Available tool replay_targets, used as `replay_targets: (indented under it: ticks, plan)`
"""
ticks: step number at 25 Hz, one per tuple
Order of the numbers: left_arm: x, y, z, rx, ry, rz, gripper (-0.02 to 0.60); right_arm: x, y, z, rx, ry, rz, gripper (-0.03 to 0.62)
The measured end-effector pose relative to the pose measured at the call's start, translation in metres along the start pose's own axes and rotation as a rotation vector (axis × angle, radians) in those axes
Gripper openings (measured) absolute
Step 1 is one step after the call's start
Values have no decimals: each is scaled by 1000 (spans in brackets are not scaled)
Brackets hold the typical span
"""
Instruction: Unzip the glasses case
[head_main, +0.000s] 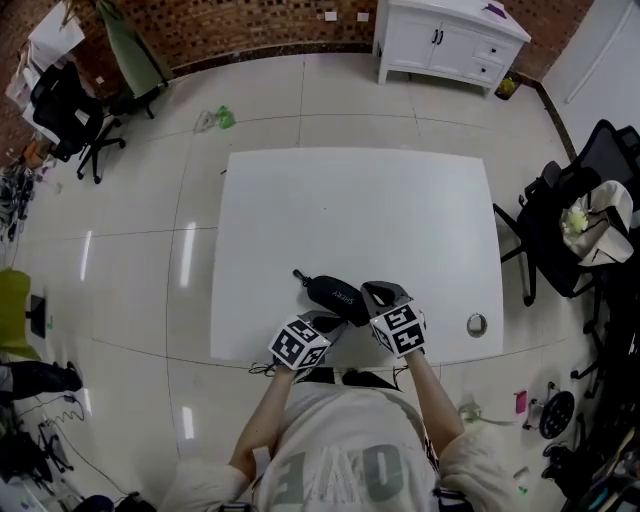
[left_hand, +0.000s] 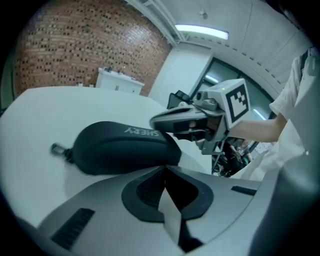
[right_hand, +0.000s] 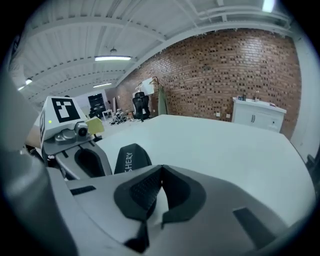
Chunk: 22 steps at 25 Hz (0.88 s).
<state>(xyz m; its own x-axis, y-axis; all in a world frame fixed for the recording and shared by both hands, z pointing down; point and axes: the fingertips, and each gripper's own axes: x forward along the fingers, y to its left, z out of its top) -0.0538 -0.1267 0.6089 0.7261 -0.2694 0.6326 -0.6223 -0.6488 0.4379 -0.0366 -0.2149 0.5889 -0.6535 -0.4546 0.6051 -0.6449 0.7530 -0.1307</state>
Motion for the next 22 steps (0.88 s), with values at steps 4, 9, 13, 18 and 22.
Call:
replay_targets:
  ticks: [4, 9, 13, 18, 22]
  plan:
    - [8, -19, 18, -17, -63, -60, 3, 1, -4, 26, -99, -46, -69, 0]
    - [-26, 10, 62, -5, -184, 102, 3, -42, -6, 10, 30, -75, -195, 0]
    - [-22, 34, 69, 25, -140, 149, 3, -54, 26, -38, 95, 29, -144, 46]
    - [-12, 32, 77, 73, -109, 156, 3, -44, 48, -66, 168, 122, -67, 78]
    - [-9, 32, 75, 28, -103, 166, 3, -35, 55, -69, 165, 165, -52, 78]
